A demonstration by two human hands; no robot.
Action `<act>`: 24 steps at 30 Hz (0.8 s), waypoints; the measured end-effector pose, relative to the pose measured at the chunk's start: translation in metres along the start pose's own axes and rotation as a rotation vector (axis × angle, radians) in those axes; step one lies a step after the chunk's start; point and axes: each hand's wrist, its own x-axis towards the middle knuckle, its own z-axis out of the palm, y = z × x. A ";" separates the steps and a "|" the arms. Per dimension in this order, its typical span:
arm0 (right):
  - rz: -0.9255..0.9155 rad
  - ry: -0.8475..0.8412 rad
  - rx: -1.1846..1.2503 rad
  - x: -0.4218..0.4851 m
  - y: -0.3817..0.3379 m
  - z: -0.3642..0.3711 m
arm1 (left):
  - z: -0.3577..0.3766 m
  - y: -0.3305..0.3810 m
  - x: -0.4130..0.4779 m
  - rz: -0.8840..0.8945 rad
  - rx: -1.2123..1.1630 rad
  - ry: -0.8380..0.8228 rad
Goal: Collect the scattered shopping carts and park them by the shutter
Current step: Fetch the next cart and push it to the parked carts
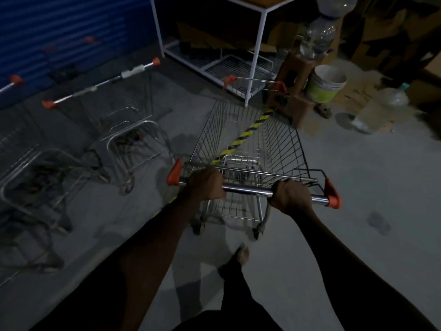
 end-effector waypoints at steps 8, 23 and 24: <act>0.030 -0.197 0.060 0.165 0.072 0.052 | -0.042 -0.014 0.159 -0.070 -0.033 -0.035; -0.122 -0.211 0.031 0.446 0.104 0.152 | -0.114 -0.110 0.390 -0.178 -0.080 0.034; -0.119 -0.213 0.032 0.464 0.101 0.157 | -0.122 -0.121 0.404 -0.186 -0.076 0.035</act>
